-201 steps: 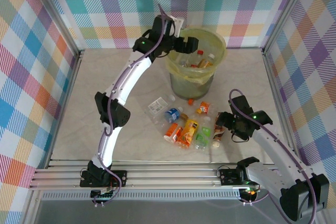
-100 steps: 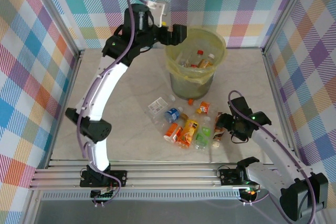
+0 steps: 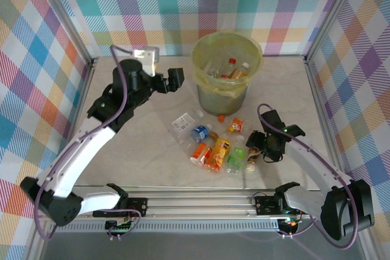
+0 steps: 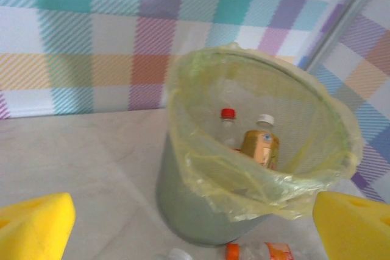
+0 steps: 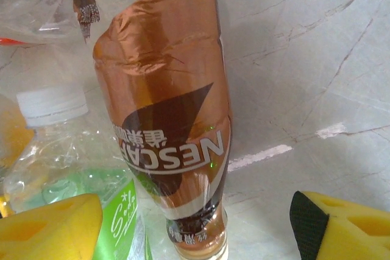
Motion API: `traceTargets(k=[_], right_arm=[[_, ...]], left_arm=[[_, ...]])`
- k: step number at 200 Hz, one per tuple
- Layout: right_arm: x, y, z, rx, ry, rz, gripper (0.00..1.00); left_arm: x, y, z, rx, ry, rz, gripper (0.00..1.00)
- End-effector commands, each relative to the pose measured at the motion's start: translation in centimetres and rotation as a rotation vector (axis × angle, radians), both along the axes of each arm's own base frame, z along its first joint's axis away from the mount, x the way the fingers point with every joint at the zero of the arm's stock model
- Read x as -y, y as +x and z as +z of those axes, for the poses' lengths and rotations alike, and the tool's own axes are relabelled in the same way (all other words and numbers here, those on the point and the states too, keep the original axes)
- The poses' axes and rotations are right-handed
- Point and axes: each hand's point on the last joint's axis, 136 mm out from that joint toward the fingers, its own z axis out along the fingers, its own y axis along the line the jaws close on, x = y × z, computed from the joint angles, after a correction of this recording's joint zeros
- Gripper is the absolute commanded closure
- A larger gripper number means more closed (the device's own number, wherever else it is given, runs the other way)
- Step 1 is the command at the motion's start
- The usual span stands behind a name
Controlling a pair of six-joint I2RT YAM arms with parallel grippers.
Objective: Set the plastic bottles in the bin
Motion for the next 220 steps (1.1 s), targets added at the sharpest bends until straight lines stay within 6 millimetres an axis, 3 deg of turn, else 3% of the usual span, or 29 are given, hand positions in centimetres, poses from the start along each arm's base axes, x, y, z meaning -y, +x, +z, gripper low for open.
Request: traceTargets(k=[1,29,56,155,220], right_arm=[[0.0,0.5,-0.4,0.0,-0.004,0.009,0.19],[0.3,0.9,-1.0,-0.018,-0.036,0.01,0.2],[0.5,1.4,-1.8,-0.037,-0.048,0.005,0.23],[1.9,2.8,-4.4,-0.079,-0.025,-0.057,0.27],[2.2,2.8,-4.5,-0.091,-0.018,-0.073,0.42]], left_arm=[[-2.9,-0.5,0.1,0.05,-0.064,0.142,0.0],[-5.4,-1.9,-2.1,0.029,-0.084,0.238,0.0],[-6.2,-2.7,-3.4,0.013,-0.107,0.262,0.0],[-7.1,-2.5,-5.3,-0.026,-0.095,0.323,0.0],[-7.4,-2.2,-6.2,-0.043,-0.071,0.349,0.0]])
